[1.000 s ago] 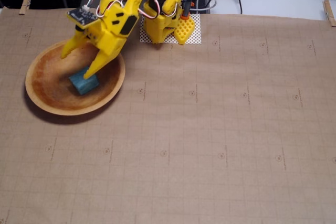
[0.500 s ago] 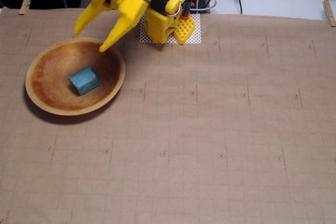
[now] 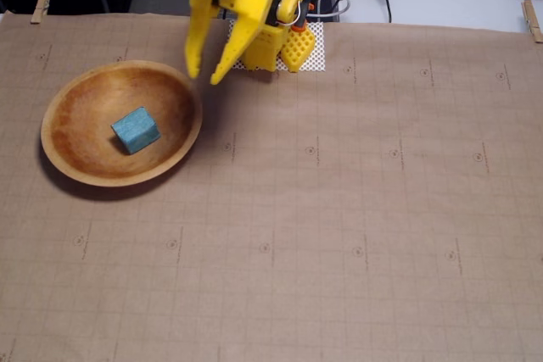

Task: Grasp a blue block and put it in the bowl.

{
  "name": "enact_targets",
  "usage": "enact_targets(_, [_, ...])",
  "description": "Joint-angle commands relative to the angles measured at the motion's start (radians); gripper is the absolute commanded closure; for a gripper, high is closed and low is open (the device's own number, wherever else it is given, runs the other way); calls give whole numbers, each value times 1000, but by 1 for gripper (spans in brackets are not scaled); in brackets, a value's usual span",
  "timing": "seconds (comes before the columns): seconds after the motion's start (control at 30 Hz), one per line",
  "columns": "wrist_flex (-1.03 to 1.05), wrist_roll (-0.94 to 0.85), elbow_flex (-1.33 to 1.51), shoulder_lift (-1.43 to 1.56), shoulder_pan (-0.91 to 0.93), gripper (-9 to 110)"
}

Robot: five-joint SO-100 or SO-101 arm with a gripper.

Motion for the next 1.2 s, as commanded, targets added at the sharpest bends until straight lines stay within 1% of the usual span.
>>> enact_targets(0.0, [-2, 5, -64, 17, -60, 101])
enact_targets(0.13, [2, 5, -58, 17, -118, 105])
enact_targets(0.33, [5, 3, -44, 17, -230, 105])
enact_targets(0.47, [5, 5, 28, 17, -273, 105])
enact_targets(0.77, [-11, 5, 293, 241, -285, 104])
enact_targets(1.17, [-12, 6, 491, 265, -288, 104])
